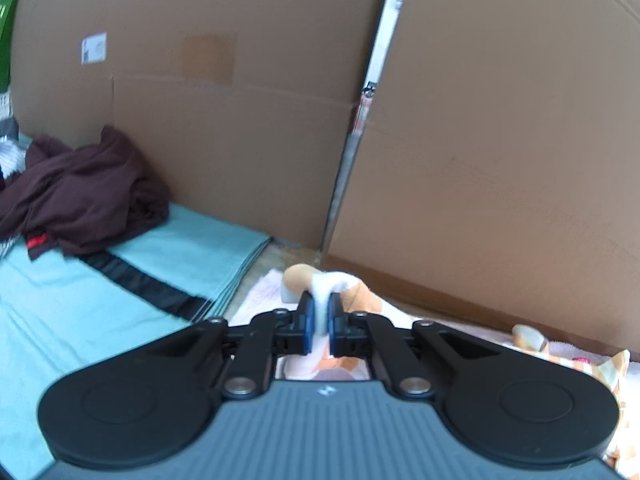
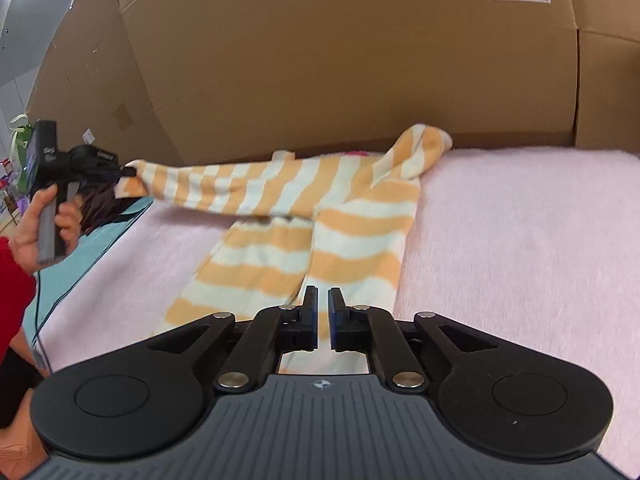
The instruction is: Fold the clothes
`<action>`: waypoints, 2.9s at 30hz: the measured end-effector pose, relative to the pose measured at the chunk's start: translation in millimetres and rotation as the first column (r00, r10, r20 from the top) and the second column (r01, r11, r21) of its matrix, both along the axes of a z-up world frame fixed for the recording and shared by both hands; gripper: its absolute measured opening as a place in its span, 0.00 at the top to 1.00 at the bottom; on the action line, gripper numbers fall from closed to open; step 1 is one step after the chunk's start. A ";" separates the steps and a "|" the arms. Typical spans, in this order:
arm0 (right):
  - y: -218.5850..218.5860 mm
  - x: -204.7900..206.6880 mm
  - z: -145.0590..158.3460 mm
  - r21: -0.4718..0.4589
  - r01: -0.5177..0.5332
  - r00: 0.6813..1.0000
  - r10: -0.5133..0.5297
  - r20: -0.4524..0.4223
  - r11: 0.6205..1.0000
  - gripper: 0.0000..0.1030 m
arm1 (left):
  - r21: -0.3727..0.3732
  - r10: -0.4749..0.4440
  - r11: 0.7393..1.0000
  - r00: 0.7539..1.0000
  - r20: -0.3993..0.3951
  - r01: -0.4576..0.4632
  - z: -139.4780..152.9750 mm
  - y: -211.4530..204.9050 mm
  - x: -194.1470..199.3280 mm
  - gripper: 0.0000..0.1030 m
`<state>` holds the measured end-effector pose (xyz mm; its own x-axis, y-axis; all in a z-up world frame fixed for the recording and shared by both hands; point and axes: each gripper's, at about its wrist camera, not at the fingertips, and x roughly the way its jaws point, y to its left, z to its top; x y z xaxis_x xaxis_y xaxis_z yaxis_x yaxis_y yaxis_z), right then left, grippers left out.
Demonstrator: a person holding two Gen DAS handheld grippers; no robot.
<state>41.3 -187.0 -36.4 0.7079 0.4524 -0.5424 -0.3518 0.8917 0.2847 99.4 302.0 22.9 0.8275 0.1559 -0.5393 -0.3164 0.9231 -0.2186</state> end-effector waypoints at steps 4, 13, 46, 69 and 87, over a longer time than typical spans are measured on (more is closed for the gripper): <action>4.2 51.2 -14.9 -0.048 0.027 0.997 -0.030 -0.072 0.998 0.96 | 0.012 -0.009 1.000 0.999 -0.045 0.010 -16.5 1.3 2.9 1.00; 9.0 149.1 -12.4 -0.059 0.079 0.994 -0.083 -0.073 0.995 0.96 | 0.006 0.017 1.000 0.997 -0.077 -0.017 -41.0 11.0 -11.3 0.99; -39.3 179.4 -33.5 0.172 0.105 0.991 -0.118 0.068 0.979 0.70 | -0.295 0.128 0.949 0.991 0.047 -0.108 -74.6 43.3 -45.1 0.44; -73.5 168.4 -35.4 0.211 0.102 0.991 -0.118 0.068 0.972 0.63 | 0.028 -0.014 0.999 0.999 -0.042 0.015 -48.4 0.9 -38.8 0.97; -101.5 160.6 -36.0 0.227 0.110 0.991 -0.124 0.046 0.968 0.61 | -0.281 -0.096 0.956 0.995 -0.018 0.088 -52.6 42.4 -19.1 0.50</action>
<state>201.9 -288.5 -72.4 0.7908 0.4695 -0.3927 -0.2709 0.8437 0.4634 80.3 344.5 -29.7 0.8135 -0.0807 -0.5759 -0.2435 0.8521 -0.4633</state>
